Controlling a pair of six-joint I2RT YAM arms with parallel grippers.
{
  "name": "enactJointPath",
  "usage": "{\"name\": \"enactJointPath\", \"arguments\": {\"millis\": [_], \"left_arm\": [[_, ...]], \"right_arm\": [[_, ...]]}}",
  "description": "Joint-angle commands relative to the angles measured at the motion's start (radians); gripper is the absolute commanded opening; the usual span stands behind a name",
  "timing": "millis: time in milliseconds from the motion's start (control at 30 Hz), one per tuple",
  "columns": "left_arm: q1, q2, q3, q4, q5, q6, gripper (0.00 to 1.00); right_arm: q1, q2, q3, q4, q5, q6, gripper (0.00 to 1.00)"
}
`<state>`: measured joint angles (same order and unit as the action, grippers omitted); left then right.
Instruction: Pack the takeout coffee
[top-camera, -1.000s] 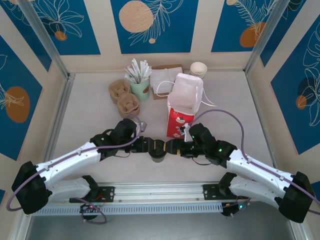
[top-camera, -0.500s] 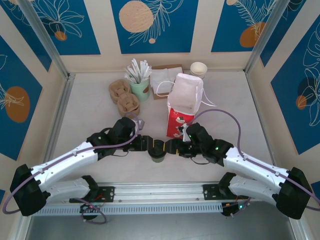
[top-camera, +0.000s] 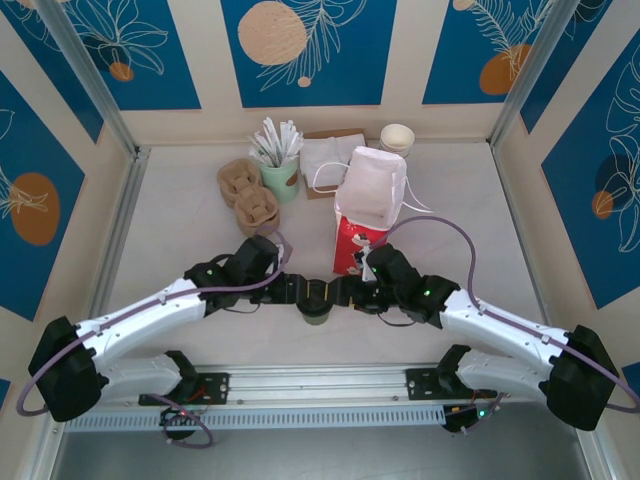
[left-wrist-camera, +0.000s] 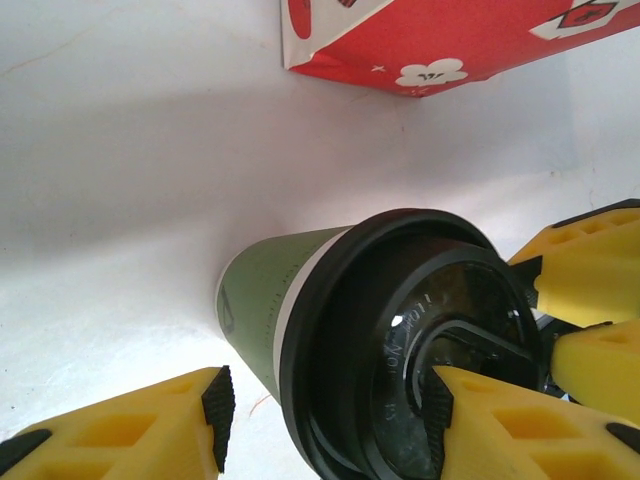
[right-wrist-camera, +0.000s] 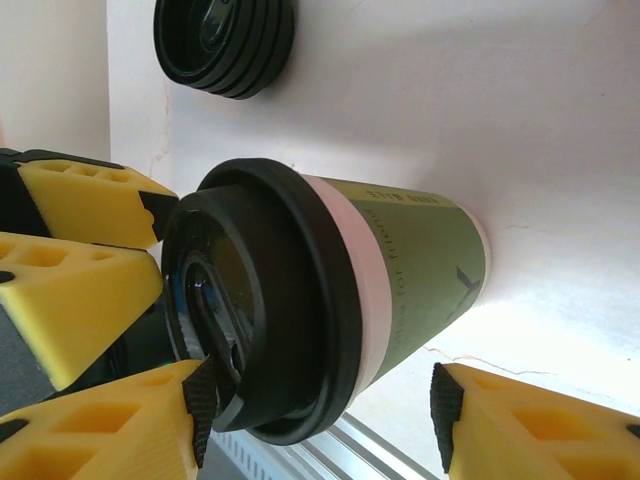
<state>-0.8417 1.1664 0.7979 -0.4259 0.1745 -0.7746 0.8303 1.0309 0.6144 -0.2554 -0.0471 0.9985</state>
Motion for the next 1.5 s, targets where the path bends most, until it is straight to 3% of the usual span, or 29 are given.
{"name": "enactJointPath", "arguments": {"millis": [0,1467], "left_arm": [[-0.010,0.008,0.024,0.026,0.008,0.027,0.54],[-0.009,0.036,-0.092,0.088,0.003,-0.014,0.42]], "right_arm": [[0.007,0.006,0.024,-0.017,0.032,-0.005,0.60],[0.018,0.066,0.045,-0.134,0.115,0.022,0.55]]}}
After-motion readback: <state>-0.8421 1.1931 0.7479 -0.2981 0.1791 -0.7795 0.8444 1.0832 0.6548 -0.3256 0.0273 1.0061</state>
